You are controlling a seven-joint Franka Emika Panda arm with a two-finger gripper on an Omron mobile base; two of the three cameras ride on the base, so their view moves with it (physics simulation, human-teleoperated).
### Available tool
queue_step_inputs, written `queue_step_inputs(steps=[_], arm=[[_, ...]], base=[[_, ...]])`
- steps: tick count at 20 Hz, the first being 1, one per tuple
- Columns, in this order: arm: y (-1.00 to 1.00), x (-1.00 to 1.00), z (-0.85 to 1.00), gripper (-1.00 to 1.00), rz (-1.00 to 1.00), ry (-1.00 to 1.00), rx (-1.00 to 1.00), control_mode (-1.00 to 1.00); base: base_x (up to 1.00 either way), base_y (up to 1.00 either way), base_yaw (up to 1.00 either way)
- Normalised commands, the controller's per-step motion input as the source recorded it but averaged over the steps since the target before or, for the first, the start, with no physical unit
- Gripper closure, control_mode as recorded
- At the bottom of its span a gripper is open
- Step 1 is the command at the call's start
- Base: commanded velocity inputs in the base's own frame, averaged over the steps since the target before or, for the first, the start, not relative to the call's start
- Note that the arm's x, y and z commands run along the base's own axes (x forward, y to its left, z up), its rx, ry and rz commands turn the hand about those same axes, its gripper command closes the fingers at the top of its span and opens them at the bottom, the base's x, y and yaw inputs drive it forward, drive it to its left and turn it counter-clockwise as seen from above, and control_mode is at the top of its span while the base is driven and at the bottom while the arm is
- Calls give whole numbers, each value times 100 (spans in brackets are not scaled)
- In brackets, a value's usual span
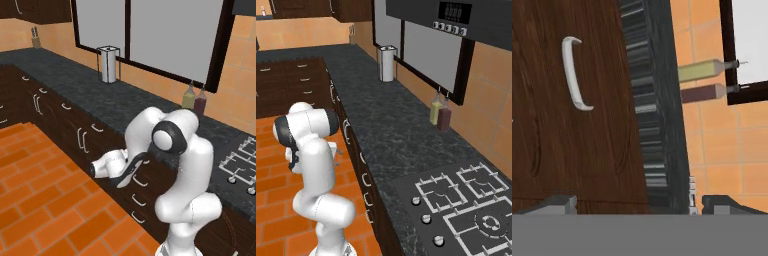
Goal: Take a straw from the drawer in front and place it inside the glass cup on the dining counter.
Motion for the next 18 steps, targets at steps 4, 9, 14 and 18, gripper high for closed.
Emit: queue_step_inputs(steps=[4, 9, 14, 18], arm=[[-12, 35, -27, -100, 0, -7, -5, -100], [-24, 32, -14, -100, 0, -6, -5, -100], [-28, 21, -18, -100, 0, -2, -4, -100], [-28, 23, -17, -100, 0, -2, -4, -100]], base=[[0, 0, 0], [0, 0, 0], [0, 0, 0], [0, 0, 0]])
